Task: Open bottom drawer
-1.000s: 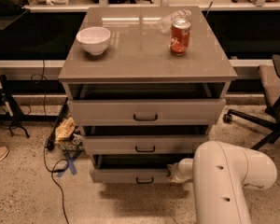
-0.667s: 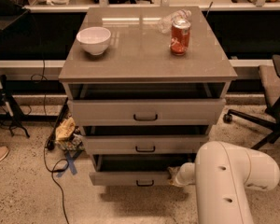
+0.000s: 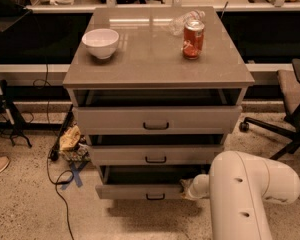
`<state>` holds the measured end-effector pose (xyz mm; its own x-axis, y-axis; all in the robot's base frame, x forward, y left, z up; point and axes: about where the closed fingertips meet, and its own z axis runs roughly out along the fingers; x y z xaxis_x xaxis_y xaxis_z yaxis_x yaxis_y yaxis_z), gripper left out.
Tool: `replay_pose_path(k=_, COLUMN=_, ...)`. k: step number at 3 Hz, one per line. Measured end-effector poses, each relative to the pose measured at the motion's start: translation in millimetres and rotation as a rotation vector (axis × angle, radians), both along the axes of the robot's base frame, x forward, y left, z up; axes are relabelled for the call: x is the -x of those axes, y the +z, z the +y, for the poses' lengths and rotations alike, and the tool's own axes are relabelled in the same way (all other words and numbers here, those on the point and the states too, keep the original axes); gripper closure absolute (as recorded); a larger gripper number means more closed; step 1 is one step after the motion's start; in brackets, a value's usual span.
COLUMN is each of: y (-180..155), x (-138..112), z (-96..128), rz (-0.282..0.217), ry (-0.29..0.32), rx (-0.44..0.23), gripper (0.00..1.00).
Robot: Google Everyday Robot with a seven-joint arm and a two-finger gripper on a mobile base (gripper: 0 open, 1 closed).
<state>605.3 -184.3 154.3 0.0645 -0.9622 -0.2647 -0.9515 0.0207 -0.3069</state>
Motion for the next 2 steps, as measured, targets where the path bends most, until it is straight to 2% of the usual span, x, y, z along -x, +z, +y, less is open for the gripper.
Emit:
replay_pose_path(k=1, y=0.0, x=0.0, z=0.0, rz=0.000, ry=0.000, rx=0.000, gripper=0.81)
replay_pose_path(k=2, y=0.0, x=0.0, z=0.0, rz=0.000, ry=0.000, rx=0.000, gripper=0.58)
